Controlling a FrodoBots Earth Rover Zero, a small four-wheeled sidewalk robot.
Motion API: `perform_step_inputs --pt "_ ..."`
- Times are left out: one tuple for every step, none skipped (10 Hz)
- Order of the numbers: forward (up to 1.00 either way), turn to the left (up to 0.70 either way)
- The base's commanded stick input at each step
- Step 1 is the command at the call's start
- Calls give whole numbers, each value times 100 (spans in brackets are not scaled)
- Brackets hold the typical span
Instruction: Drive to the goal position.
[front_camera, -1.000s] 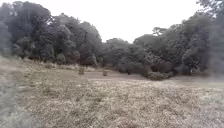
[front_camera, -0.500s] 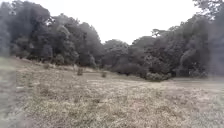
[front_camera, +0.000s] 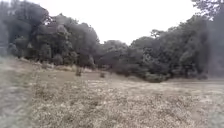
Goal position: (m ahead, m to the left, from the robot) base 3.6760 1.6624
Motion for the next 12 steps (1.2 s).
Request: perform_step_inputs --pt "0 0" --pt "0 0" --pt "0 0" --pt "0 0" --pt "0 0" --pt "0 0" --pt "45 0" --pt "45 0" --pt "45 0" --pt "45 0" --pt "45 0" --pt "45 0"
